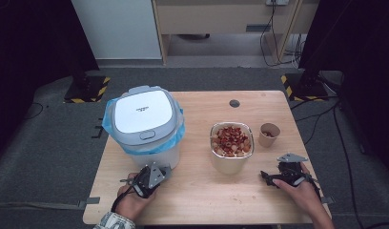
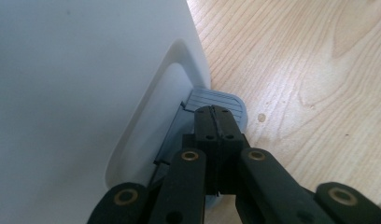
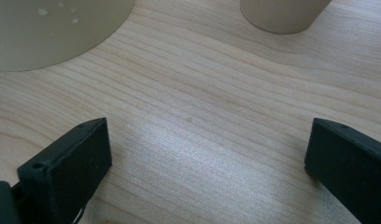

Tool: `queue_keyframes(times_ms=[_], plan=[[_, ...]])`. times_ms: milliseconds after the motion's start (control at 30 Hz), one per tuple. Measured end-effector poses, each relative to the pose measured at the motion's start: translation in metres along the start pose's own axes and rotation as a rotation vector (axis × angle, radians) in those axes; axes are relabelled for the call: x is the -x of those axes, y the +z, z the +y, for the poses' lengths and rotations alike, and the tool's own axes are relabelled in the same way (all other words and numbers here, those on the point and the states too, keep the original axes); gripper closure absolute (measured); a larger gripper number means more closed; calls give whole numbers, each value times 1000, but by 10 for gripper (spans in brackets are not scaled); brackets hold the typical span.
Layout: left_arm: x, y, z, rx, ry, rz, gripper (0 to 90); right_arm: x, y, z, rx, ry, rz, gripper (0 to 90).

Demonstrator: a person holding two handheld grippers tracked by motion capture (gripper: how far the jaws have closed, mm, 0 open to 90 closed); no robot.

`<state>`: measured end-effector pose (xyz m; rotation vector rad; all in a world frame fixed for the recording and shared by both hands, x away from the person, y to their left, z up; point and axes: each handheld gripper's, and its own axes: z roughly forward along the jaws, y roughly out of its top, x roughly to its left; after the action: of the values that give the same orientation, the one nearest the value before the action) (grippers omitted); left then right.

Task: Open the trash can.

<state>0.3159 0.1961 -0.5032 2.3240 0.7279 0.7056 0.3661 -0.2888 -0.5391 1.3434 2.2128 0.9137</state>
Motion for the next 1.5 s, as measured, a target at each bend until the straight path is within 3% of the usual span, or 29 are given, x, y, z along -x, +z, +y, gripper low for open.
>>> queue_keyframes(times_ms=[100,167,700,1000,1367,1500], plan=[[-3,1,-1,3,-10,1,897,0,0,0,-2,1,1,8],[-1,2,0,-2,5,19,898,-1,0,0,-1,-2,1,9],[-1,4,-1,-15,-18,10,898,-1,-1,-1,0,-1,2,8],[1,11,-2,-52,7,-1,898,-1,0,0,-1,0,1,8],[1,13,-3,-59,12,-5,898,-2,0,1,-6,1,1,7],[1,13,-3,-58,11,-6,898,0,-1,4,-18,-13,14,45]])
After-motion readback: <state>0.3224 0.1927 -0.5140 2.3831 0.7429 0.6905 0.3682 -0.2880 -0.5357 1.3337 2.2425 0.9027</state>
